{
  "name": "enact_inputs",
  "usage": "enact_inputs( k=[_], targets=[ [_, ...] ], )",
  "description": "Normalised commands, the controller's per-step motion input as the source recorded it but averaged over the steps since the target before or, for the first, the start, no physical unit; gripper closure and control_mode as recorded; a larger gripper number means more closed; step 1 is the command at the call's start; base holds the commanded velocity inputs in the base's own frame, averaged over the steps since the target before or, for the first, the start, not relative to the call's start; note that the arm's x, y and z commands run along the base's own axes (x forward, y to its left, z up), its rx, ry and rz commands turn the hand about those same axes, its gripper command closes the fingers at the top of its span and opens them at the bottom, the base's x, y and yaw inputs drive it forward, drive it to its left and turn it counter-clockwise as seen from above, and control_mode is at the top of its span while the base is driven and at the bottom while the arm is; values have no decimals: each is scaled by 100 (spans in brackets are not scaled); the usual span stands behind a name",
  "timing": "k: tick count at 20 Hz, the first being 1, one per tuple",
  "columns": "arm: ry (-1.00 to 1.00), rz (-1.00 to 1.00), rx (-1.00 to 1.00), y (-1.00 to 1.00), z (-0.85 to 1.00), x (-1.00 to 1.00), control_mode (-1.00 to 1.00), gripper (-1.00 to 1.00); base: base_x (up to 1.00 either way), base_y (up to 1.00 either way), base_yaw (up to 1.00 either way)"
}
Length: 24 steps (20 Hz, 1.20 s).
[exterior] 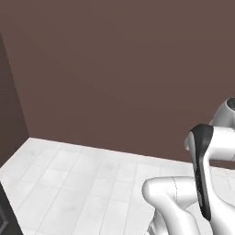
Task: Place the sponge inside the microwave to prepare for sanitizing.
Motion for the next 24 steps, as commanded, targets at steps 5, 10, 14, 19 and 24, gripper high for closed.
enact_inputs(
  k=[5,10,14,19,24],
  targets=[
    [0,0,0,0,0,0,100,100,52,-4,43],
    [0,0,0,0,0,0,100,100,35,0,51],
    [0,0,0,0,0,0,100,100,34,0,57],
    [0,0,0,0,0,0,100,100,50,0,63],
    [0,0,0,0,0,0,100,100,46,5,65]
  ],
)
